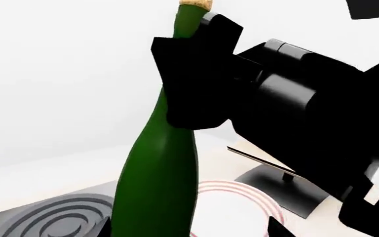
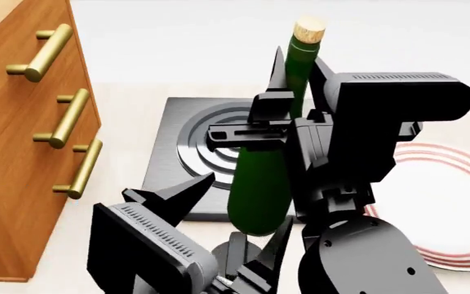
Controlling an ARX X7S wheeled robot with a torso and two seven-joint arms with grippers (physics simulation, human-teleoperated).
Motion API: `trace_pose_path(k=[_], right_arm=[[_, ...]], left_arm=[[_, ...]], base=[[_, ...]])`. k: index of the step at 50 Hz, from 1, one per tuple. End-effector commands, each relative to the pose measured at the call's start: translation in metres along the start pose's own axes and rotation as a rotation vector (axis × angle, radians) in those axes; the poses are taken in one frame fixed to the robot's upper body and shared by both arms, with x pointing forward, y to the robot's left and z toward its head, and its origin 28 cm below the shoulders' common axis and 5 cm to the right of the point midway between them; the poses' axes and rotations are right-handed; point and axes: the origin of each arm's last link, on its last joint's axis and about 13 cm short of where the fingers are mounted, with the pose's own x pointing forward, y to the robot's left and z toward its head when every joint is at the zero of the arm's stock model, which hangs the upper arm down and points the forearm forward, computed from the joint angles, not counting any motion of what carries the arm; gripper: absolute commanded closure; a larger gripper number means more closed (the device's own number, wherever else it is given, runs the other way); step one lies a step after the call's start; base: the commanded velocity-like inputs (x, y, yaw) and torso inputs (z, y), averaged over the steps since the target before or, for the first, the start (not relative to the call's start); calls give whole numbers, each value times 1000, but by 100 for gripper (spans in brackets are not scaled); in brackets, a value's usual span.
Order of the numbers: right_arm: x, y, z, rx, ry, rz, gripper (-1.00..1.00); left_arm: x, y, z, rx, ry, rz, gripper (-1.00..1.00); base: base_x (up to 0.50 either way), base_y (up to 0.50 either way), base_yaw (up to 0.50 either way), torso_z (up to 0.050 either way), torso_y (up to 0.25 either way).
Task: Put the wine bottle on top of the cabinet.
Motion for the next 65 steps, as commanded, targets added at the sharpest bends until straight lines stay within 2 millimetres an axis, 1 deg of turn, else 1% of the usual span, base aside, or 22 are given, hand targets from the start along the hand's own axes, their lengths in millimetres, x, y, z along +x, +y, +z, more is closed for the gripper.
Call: trace_pose_path(k=[1, 3, 6, 12, 19, 30, 44, 54, 55, 65], right_arm=[[0, 0, 2, -8, -21, 2, 100], [0, 0, 1, -8, -21, 1, 100], [0, 0, 1, -5, -23, 1, 100], [0, 0, 3, -3, -27, -2, 100], [0, -2, 5, 3, -33, -9, 100], [0, -3, 7, 3, -37, -13, 100], [-1, -3, 6, 4, -37, -13, 100], [-1, -3, 4, 6, -35, -14, 100], [-2, -3, 4, 5, -34, -14, 100], [-2, -3, 3, 5, -31, -15, 100]], left_arm=[[19, 7, 2, 70, 129, 11, -100], [21, 9, 3, 75, 143, 14, -100], [25, 10, 7, 127, 164, 41, -100], [34, 17, 14, 134, 181, 64, -100], [45, 22, 15, 108, 188, 88, -100], [56, 24, 8, 80, 233, 70, -100], [60, 18, -5, 55, 256, 43, -100], [62, 18, -7, 51, 257, 38, -100], [62, 18, -7, 60, 251, 48, 100], [60, 19, -5, 65, 238, 64, 100]], base=[[0, 0, 0, 0, 0], [0, 0, 0, 0, 0], [0, 0, 0, 0, 0], [0, 0, 0, 0, 0], [0, 0, 0, 2, 1], [0, 0, 0, 0, 0], [0, 0, 0, 0, 1], [0, 0, 0, 0, 1], [0, 0, 0, 0, 0], [0, 0, 0, 0, 1]])
